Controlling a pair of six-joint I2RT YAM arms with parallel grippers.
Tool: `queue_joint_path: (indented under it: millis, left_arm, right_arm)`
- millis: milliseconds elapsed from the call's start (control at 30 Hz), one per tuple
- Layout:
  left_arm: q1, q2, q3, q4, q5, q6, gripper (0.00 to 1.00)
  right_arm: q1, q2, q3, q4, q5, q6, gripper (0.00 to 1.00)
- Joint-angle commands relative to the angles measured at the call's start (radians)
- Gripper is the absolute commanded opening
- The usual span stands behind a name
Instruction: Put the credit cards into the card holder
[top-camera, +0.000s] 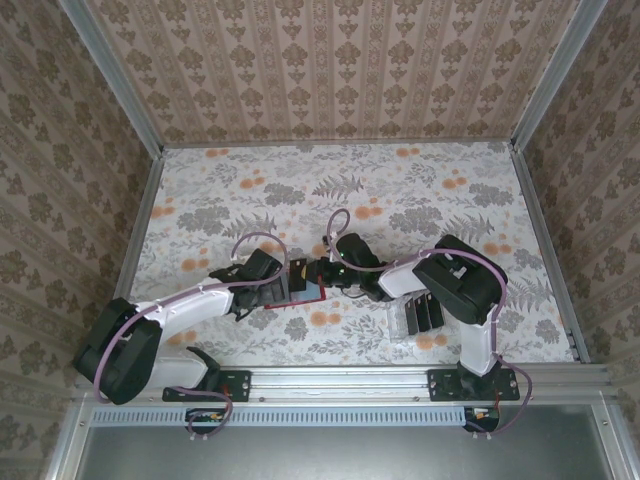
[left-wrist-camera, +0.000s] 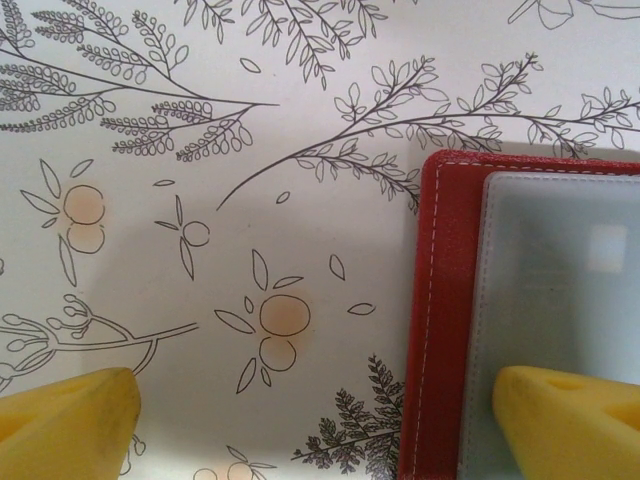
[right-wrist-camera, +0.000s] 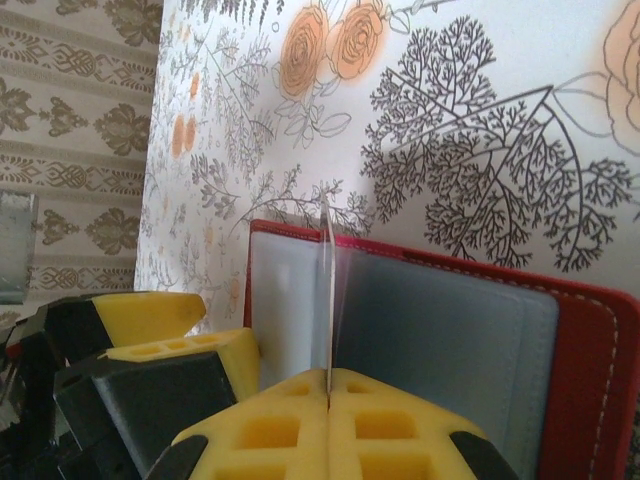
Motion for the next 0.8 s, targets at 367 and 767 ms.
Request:
queue_joint_path:
  millis: [367,767]
  left_arm:
    - [-0.007,0.021,-0.012,-0.043,-0.011,-0.016,1.0]
    - [-0.009,0.019,-0.013,-0.043,-0.012,-0.016,1.0]
  right_arm:
    - [0.023,0.024,-0.017,0.001,-0.075,0.003,0.0]
    - [0.033,0.036,-0.019,-0.024,-0.086,0.007,0.0]
